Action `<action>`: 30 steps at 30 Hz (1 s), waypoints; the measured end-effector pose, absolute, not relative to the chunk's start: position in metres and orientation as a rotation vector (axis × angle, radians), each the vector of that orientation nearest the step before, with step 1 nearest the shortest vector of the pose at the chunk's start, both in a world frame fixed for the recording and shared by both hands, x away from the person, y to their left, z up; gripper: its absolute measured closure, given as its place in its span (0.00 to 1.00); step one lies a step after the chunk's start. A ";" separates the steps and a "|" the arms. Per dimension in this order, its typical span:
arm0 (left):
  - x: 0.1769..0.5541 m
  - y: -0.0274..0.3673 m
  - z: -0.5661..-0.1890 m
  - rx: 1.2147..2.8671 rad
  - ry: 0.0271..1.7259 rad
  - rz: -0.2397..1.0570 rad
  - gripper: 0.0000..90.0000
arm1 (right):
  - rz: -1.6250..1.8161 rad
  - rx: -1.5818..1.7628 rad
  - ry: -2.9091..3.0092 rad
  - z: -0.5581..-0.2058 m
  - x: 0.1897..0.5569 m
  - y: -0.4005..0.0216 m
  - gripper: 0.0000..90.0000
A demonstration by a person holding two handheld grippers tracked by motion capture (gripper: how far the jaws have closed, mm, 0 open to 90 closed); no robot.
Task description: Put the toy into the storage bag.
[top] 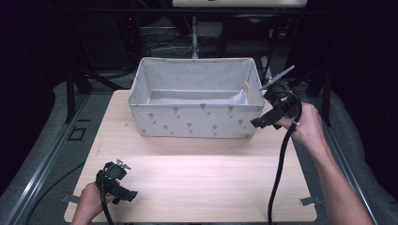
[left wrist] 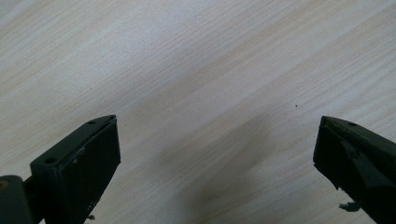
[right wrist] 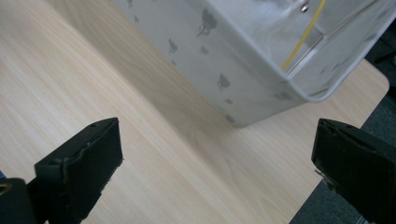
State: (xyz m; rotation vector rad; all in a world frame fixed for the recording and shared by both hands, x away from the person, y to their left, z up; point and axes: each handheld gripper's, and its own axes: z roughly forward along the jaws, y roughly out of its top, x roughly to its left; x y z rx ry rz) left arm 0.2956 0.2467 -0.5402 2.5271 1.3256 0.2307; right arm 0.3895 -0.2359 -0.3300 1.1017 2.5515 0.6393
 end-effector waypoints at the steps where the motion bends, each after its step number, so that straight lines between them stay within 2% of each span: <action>1: 0.296 0.247 -0.540 2.527 1.326 0.231 0.01 | 0.639 1.102 2.551 -0.330 0.389 -0.236 0.02; 30: 0.296 0.245 -0.541 2.547 1.313 0.229 0.01 | 0.644 1.177 2.630 -0.474 0.320 -0.235 0.02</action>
